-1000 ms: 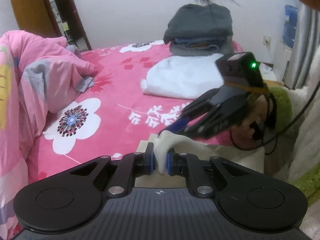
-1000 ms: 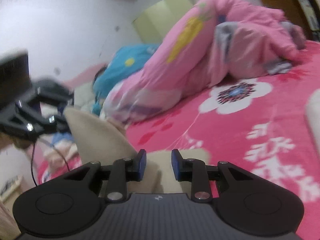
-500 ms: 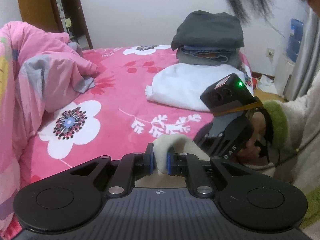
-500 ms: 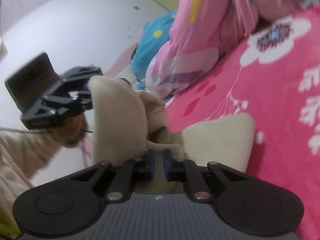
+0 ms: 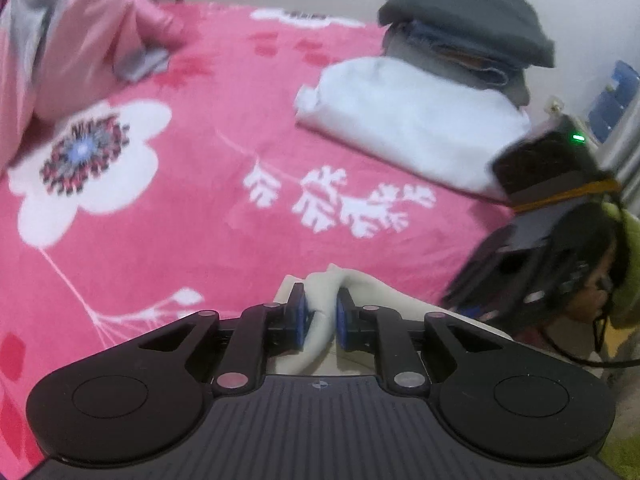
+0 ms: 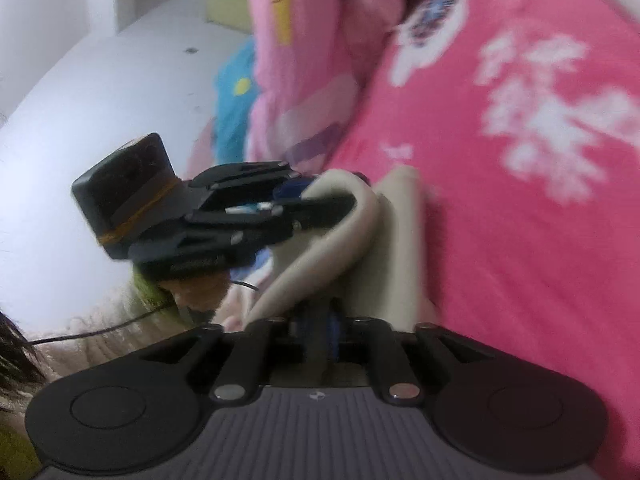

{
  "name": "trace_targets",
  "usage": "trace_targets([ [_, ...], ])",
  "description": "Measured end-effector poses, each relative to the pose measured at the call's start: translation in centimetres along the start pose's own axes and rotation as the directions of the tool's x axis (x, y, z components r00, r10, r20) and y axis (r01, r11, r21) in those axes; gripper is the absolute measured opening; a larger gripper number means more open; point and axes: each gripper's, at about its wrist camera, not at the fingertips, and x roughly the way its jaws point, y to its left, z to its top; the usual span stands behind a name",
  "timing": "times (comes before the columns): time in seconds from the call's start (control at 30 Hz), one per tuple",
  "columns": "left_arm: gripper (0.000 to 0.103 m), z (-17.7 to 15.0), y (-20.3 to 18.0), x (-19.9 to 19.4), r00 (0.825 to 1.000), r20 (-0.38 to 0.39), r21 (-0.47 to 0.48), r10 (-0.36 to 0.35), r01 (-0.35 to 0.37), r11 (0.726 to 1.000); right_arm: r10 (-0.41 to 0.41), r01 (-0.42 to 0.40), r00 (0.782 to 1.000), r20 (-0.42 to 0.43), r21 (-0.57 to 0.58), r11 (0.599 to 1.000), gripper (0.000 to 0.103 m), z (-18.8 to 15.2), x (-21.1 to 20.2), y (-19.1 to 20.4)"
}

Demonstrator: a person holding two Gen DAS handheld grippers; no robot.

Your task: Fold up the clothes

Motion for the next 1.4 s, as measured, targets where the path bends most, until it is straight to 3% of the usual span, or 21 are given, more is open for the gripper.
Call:
trace_targets([
  [0.1, 0.019, 0.2, 0.5, 0.2, 1.000, -0.013, -0.035, -0.016, 0.016, 0.999, -0.074, 0.078, 0.992, 0.099, -0.040, 0.996, 0.017, -1.7, -3.4, 1.0],
  [0.23, 0.021, 0.7, 1.8, 0.1, 0.999, -0.010, -0.142, -0.052, 0.050, 0.989, -0.132, 0.165, 0.964, 0.232, -0.128, 0.978, 0.018, -3.3, -6.0, 3.5],
  [0.3, 0.022, 0.8, 2.4, 0.2, 0.998, 0.001, -0.187, -0.060, 0.060, 0.980, -0.121, 0.161, 0.968, 0.219, -0.174, 0.972, 0.019, -3.6, -5.1, 4.6],
  [0.4, 0.028, 0.6, 2.5, 0.2, 0.999, 0.017, -0.220, -0.042, 0.045, 0.974, -0.114, 0.155, 0.976, 0.186, -0.219, 0.963, 0.030, -3.8, -3.6, 5.7],
  [0.53, 0.032, 0.1, 2.4, 0.0, 0.998, 0.053, -0.261, 0.018, -0.004, 0.965, -0.141, 0.156, 0.983, 0.120, -0.125, 0.980, 0.030, -3.9, -1.7, 3.7],
  [0.67, 0.037, -0.4, 2.7, -0.8, 0.995, 0.090, -0.310, 0.047, -0.017, 0.951, -0.188, 0.198, 0.970, 0.153, -0.055, 0.979, 0.028, -4.7, -2.4, 3.0],
  [0.73, 0.045, -0.5, 2.6, -1.7, 0.990, 0.122, -0.317, 0.074, -0.032, 0.948, -0.222, 0.235, 0.961, 0.167, -0.060, 0.970, 0.028, -5.4, -2.5, 3.6],
  [0.8, 0.059, -0.6, 2.2, -3.1, 0.975, 0.176, -0.312, 0.137, -0.077, 0.947, -0.250, 0.265, 0.951, 0.181, -0.067, 0.962, 0.028, -5.9, -2.4, 3.9],
  [0.9, 0.064, -1.1, 1.6, -5.7, 0.941, 0.261, -0.327, 0.217, -0.125, 0.937, -0.282, 0.303, 0.938, 0.204, -0.082, 0.949, 0.028, -6.4, -2.4, 4.5],
  [1.0, 0.064, -2.2, 0.6, -8.8, 0.920, 0.311, -0.371, 0.240, -0.115, 0.922, -0.315, 0.355, 0.918, 0.243, -0.146, 0.923, 0.027, -6.3, -2.5, 6.3],
  [1.03, 0.064, -2.7, -0.2, -9.8, 0.915, 0.315, -0.366, 0.252, -0.128, 0.922, -0.324, 0.373, 0.910, 0.258, -0.168, 0.912, 0.027, -6.2, -2.5, 7.0],
  [1.13, 0.064, -5.2, -4.6, -12.0, 0.892, 0.291, -0.285, 0.347, -0.266, 0.921, -0.351, 0.425, 0.887, 0.302, -0.234, 0.874, 0.028, -6.0, -2.7, 9.0],
  [1.3, 0.064, -10.6, -11.5, -12.2, 0.830, 0.276, -0.141, 0.485, -0.464, 0.874, -0.383, 0.510, 0.842, 0.379, -0.333, 0.793, 0.030, -5.7, -3.0, 12.3],
  [1.4, 0.064, -12.8, -13.0, -10.1, 0.826, 0.246, -0.167, 0.507, -0.479, 0.862, -0.360, 0.527, 0.842, 0.402, -0.465, 0.712, 0.025, -5.1, -1.0, 14.7],
])
